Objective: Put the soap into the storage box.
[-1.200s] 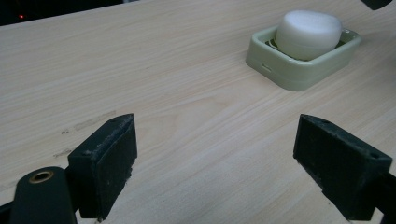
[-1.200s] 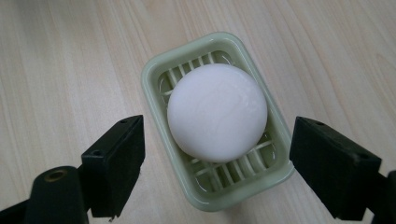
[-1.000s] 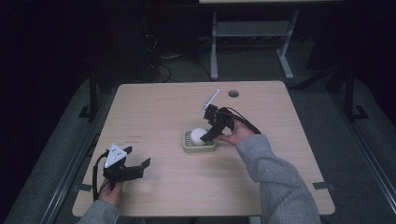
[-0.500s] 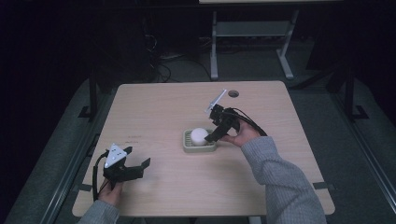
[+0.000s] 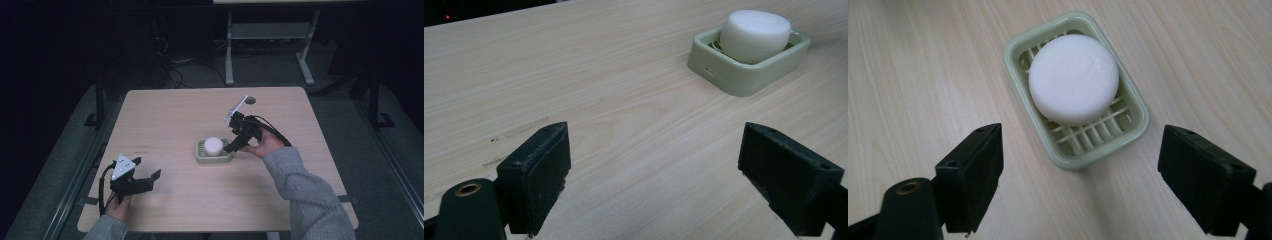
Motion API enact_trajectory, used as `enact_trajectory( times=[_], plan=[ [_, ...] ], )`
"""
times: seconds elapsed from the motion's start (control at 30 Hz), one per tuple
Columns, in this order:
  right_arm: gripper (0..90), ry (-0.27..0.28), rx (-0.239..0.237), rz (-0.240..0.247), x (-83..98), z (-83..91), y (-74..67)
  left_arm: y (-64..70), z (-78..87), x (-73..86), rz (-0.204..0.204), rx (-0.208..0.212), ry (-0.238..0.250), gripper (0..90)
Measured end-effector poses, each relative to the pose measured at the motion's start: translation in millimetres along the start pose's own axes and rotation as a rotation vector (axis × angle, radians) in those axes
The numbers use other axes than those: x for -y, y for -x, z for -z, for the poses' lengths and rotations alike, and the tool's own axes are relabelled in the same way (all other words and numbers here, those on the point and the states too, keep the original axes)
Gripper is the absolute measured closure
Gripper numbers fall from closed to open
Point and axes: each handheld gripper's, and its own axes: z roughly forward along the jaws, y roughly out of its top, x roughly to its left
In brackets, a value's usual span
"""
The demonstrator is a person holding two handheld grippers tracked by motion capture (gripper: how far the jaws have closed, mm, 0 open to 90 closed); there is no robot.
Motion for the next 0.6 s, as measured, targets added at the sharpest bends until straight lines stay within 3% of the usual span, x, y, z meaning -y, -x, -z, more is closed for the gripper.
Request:
enact_trajectory(
  times=[0.6],
  plan=[
    [17.7,-0.016,0.013,-0.039,25.9,13.9,0.8,0.9,-0.8,0.4,-0.004,0.003,-0.004,13.2]
  ],
)
